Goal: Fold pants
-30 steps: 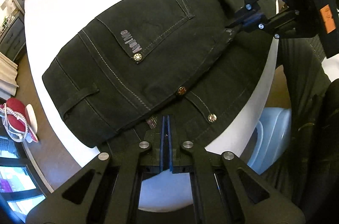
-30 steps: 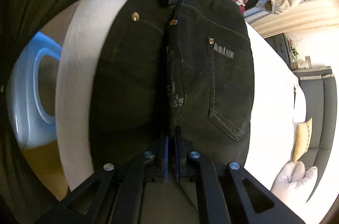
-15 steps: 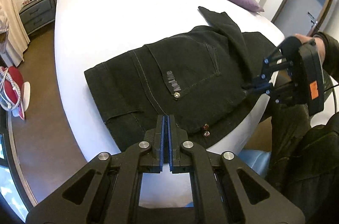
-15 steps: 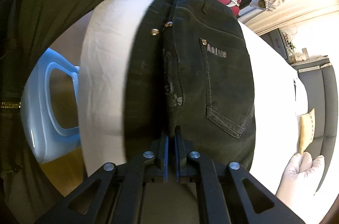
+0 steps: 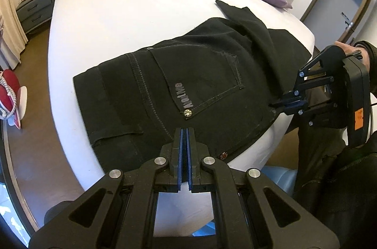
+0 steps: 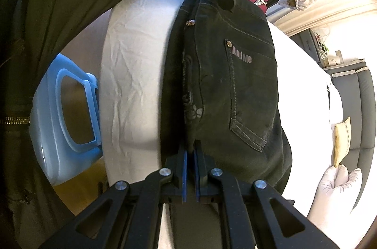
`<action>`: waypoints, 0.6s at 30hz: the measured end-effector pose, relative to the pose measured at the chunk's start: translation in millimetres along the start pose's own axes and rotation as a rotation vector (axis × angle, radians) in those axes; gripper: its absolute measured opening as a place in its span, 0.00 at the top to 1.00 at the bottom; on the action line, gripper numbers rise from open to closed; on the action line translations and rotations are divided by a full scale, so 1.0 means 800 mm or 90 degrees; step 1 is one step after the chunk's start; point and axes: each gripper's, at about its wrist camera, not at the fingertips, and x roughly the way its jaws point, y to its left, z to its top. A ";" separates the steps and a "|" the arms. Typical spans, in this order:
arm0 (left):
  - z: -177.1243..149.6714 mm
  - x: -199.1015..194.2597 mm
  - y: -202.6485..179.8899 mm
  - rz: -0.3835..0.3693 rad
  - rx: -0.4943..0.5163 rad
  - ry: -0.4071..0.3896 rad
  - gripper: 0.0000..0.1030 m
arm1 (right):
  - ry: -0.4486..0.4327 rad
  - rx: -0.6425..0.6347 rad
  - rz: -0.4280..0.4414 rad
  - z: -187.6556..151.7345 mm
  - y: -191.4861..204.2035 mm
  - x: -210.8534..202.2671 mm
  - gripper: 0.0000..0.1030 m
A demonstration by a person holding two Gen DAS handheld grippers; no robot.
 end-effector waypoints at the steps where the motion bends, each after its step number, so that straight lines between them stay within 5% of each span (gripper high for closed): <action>1: 0.000 0.003 -0.003 0.000 0.001 0.003 0.99 | 0.001 0.001 -0.002 0.000 0.001 0.000 0.94; 9: -0.012 0.052 0.001 0.012 -0.007 0.089 0.98 | 0.007 0.013 -0.007 0.005 0.010 0.009 0.94; 14: 0.003 0.040 -0.009 0.032 0.005 0.080 0.98 | 0.007 0.041 -0.003 0.004 0.010 0.019 0.93; 18: 0.042 0.020 -0.041 0.009 0.031 0.016 0.98 | 0.007 0.059 -0.001 0.005 0.009 0.024 0.92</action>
